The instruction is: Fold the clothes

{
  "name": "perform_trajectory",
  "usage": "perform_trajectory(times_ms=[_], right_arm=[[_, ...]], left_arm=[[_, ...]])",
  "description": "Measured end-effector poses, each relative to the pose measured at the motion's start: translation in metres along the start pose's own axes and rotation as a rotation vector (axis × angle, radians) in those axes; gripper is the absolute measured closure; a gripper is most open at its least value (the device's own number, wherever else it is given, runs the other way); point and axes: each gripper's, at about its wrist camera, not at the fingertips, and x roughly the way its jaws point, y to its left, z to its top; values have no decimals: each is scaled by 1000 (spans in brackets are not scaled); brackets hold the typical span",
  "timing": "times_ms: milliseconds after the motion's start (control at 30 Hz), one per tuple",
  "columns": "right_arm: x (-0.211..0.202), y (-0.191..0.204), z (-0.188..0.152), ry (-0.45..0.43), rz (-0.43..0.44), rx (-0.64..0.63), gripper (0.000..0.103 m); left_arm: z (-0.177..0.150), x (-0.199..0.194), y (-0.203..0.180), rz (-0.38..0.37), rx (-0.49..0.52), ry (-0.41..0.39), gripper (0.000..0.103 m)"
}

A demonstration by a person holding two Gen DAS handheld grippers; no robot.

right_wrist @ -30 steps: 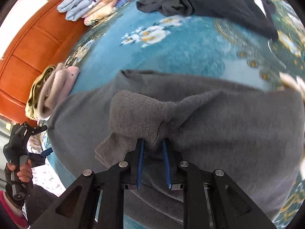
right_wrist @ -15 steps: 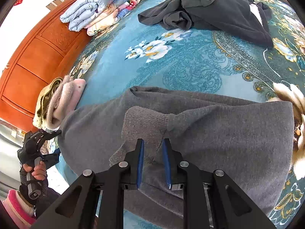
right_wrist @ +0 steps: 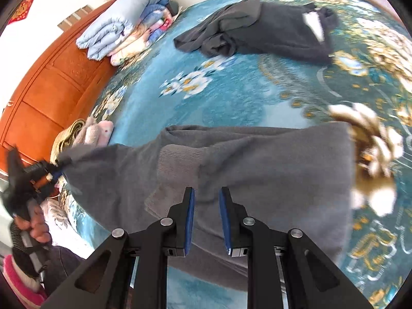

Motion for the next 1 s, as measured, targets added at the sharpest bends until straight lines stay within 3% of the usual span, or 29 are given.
perform_trajectory(times_ms=[100, 233, 467, 667, 867, 967, 1000], right_arm=[[-27, -21, -10, -46, -29, 44, 83], [-67, -52, -27, -114, -70, 106, 83], [-127, -104, -58, -232, -126, 245, 83], [-152, -125, -71, -273, -158, 291, 83], [-143, -141, -77, -243, -171, 341, 83], [-134, -140, -76, -219, -174, 344, 83], [-130, -138, -75, -209, -175, 336, 83]], left_arm=[[1, -3, -79, -50, 185, -34, 83], [-26, -10, -152, -121, 343, -21, 84], [-99, 11, -244, -169, 533, 103, 84], [-161, 26, -286, -192, 660, 219, 84], [-197, 53, -291, -211, 744, 339, 82], [-200, 61, -287, -252, 722, 402, 75], [-201, 63, -285, -268, 711, 423, 68]])
